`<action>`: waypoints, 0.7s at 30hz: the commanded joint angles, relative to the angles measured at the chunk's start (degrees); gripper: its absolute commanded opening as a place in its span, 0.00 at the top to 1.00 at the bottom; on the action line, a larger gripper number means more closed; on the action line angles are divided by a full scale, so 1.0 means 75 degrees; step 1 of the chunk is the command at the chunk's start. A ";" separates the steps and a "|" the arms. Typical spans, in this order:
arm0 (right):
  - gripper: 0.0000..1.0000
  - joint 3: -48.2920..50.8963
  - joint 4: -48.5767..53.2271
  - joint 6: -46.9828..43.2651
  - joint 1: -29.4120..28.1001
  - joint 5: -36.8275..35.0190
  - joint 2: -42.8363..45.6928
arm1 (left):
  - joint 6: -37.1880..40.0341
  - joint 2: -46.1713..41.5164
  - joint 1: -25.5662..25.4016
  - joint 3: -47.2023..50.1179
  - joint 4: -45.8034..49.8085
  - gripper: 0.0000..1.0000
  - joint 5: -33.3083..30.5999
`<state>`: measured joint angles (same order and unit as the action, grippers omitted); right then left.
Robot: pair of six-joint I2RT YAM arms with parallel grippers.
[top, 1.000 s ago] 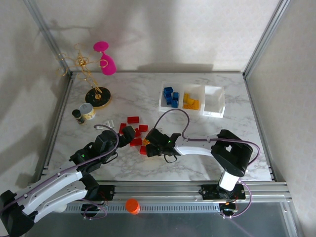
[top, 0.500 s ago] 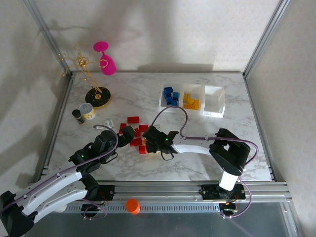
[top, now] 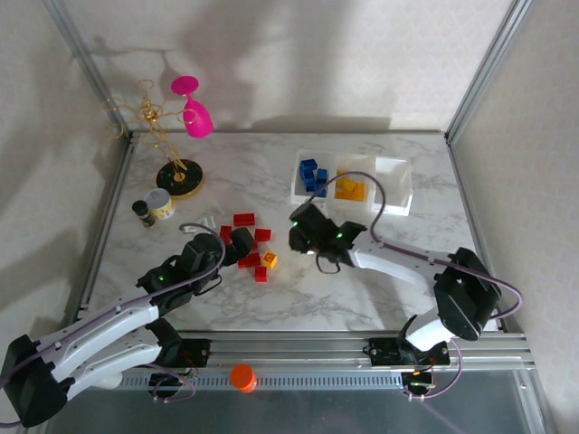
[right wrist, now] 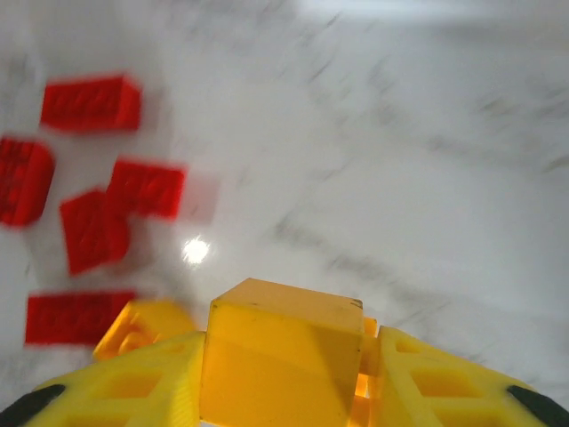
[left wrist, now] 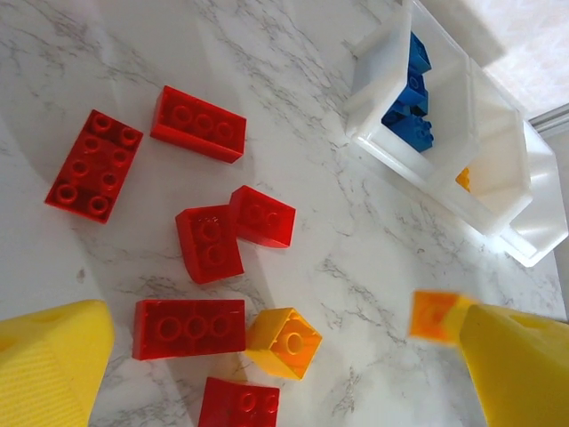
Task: Sort the legos into containers by color
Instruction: Pick up the lego from the bottom-center of the table, then place the lego in the container.
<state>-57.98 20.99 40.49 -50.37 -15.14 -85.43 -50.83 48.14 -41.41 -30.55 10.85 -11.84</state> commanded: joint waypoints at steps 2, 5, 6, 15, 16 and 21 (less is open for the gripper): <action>0.57 -0.0175 0.0292 -0.0550 0.1261 -0.0263 0.0304 | 0.0221 0.0536 0.0072 -0.0498 -0.0740 0.00 0.0369; 0.56 -0.0572 0.0009 -0.0953 0.2146 -0.0327 0.0161 | 0.0348 0.0994 0.0065 -0.0738 -0.0945 0.00 0.0510; 0.56 -0.0705 -0.0119 -0.1054 0.2488 -0.0284 0.0004 | 0.0386 0.1131 0.0066 -0.0794 -0.1047 0.00 0.0523; 0.58 -0.2652 -0.0843 -0.1885 0.3991 -0.0071 -0.2368 | 0.0586 0.2339 0.0070 -0.1380 -0.1544 0.00 0.0823; 0.58 -0.2988 -0.0741 -0.1921 0.4043 -0.0094 -0.2636 | 0.0588 0.2425 0.0060 -0.1404 -0.1577 0.00 0.0851; 0.54 -0.4016 -0.0614 -0.2206 0.4195 -0.0357 -0.3672 | 0.0640 0.2725 0.0072 -0.1546 -0.1654 0.00 0.0840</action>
<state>-84.58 16.03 26.35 -19.38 -16.75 -110.80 -47.48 67.70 -41.41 -40.10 -0.08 -6.35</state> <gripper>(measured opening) 0.457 0.996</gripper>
